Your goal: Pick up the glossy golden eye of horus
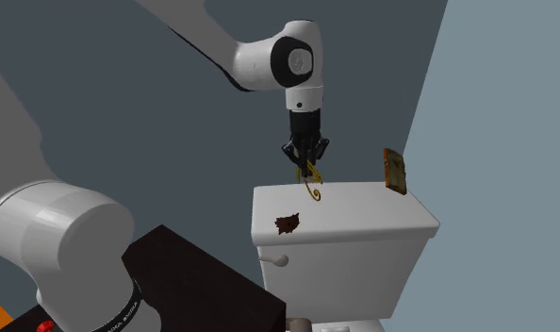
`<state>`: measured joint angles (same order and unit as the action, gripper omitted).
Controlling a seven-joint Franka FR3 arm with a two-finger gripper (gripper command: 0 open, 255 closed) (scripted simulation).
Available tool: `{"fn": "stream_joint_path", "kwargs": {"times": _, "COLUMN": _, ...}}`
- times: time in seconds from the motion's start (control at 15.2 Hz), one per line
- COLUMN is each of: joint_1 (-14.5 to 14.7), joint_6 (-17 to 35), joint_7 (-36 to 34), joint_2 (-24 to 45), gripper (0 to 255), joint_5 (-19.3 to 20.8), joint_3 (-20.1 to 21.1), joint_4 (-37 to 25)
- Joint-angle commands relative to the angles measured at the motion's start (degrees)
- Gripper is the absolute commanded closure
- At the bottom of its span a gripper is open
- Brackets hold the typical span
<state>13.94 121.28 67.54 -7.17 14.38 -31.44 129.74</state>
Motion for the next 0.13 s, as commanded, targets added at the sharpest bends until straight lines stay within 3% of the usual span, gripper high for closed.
{"fn": "stream_joint_path", "kwargs": {"times": 0.0, "joint_1": -0.04, "joint_6": -0.85, "joint_7": 0.15, "joint_2": -0.33, "gripper": 255, "joint_5": 0.07, "joint_3": 0.01, "joint_4": -0.54}}
{"fn": "stream_joint_path", "kwargs": {"times": 0.07, "joint_1": -0.04, "joint_6": -0.85, "joint_7": 0.15, "joint_2": -0.32, "gripper": 255, "joint_5": 0.07, "joint_3": 0.01, "joint_4": -0.55}}
